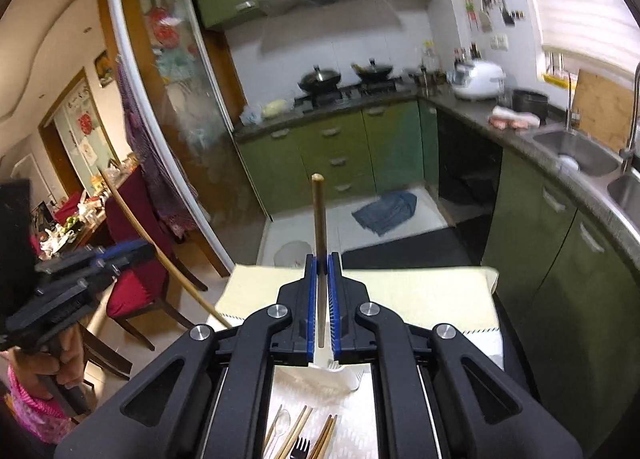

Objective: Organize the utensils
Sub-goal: 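Open the left gripper over the caddy while the right gripper releases its chopstick inside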

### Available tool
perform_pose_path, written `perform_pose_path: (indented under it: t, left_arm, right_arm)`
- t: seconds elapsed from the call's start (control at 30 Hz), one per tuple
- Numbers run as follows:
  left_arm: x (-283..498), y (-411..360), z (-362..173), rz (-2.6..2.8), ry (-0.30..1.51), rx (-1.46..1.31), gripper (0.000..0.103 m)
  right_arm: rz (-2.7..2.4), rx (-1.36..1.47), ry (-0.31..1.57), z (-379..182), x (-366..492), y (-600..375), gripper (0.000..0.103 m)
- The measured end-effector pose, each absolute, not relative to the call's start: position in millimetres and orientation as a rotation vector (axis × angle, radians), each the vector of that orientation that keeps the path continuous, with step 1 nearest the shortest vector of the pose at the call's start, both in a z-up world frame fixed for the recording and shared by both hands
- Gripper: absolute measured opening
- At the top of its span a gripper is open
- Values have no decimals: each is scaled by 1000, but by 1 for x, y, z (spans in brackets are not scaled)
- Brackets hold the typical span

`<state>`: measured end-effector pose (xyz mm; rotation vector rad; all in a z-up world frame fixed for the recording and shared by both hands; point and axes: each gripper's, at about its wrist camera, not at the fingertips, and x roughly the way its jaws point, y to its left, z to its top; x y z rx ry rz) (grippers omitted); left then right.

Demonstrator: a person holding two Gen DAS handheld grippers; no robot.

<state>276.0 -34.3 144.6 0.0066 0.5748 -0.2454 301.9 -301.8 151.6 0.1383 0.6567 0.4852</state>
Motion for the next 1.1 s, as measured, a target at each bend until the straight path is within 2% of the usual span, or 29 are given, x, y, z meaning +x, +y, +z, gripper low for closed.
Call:
perform_pose_path:
  t: [0.3, 0.5, 0.6, 0.67, 0.77, 0.83, 0.87, 0.93, 1.0, 1.03, 1.1]
  left_arm:
    - [332, -34, 62, -199, 732, -15, 6]
    - [338, -32, 26, -195, 825, -25, 9]
    - [328, -30, 28, -202, 819, -25, 35]
    - [320, -28, 31, -204, 814, -22, 38]
    - [306, -27, 36, -198, 821, -26, 42]
    - [290, -24, 36, -191, 836, -30, 59]
    - [285, -24, 35, -187, 843, -27, 62]
    - [265, -26, 24, -171, 868, -6, 73]
    - [250, -26, 9, -163, 903, 8, 81]
    - [243, -25, -2, -156, 931, 13, 82]
    - [231, -24, -35, -131, 1010, 28, 82]
  right_arm:
    - [450, 94, 835, 52, 360, -279, 7]
    - [449, 65, 880, 28, 366, -273, 9]
    - [448, 69, 871, 27, 358, -275, 12]
    - [449, 72, 862, 30, 354, -278, 12]
    - [466, 88, 840, 43, 341, -283, 21]
    - [471, 89, 804, 55, 327, -288, 21]
    - [478, 88, 785, 61, 317, -292, 25]
    - [488, 91, 766, 66, 296, -301, 42]
    - [498, 80, 758, 65, 274, -310, 53]
    - [499, 68, 762, 61, 264, -315, 58]
    - [490, 40, 785, 45, 242, -324, 62]
